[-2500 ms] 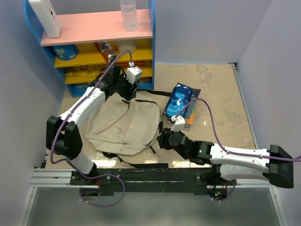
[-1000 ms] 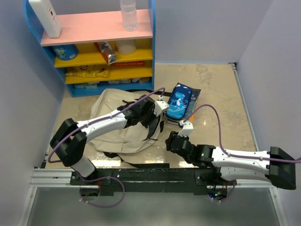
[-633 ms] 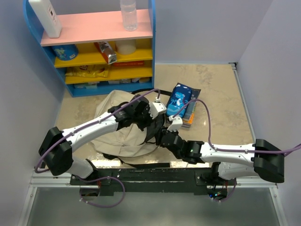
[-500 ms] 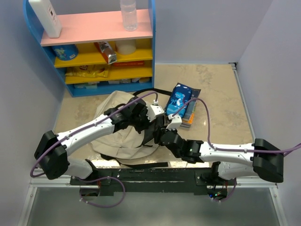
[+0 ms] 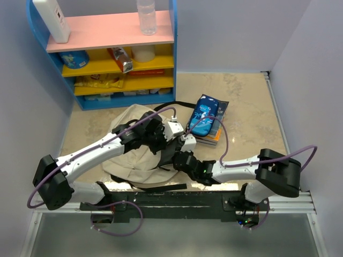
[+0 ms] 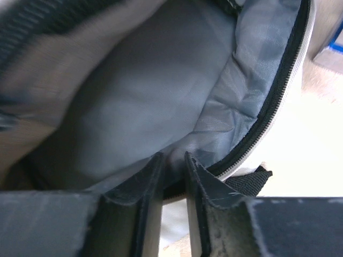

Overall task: Pack the student bag
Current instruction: Unzip the student bag at the center of the board.

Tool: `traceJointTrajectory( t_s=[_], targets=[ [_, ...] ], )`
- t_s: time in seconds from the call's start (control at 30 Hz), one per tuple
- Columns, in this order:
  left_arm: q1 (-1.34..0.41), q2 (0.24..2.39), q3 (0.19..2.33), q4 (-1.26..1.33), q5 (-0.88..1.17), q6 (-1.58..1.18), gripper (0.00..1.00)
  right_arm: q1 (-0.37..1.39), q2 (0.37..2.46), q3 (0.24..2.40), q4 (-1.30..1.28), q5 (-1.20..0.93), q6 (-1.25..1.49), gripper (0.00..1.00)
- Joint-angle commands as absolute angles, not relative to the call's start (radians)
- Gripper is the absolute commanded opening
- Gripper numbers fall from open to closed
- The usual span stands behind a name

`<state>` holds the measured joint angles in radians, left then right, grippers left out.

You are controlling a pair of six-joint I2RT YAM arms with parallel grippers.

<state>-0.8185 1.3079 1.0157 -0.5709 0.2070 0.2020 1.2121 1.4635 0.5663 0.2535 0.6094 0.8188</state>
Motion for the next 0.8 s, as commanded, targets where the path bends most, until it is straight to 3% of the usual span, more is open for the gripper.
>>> traceJointTrajectory(
  t_s=[0.0,0.57,0.77],
  targets=[
    [-0.808,1.253,1.031,-0.574,0.244,0.196,0.0,1.227,1.508,0.545,0.324,0.6,0.834,0.21],
    [-0.614,1.169,1.246,-0.807,0.316,0.31,0.0,1.276,1.766,0.563,0.328,0.574,0.922,0.08],
    [-0.58,1.105,1.304,-0.836,0.215,0.36,0.0,1.276,1.813,0.565,0.296,0.565,0.956,0.03]
  ],
)
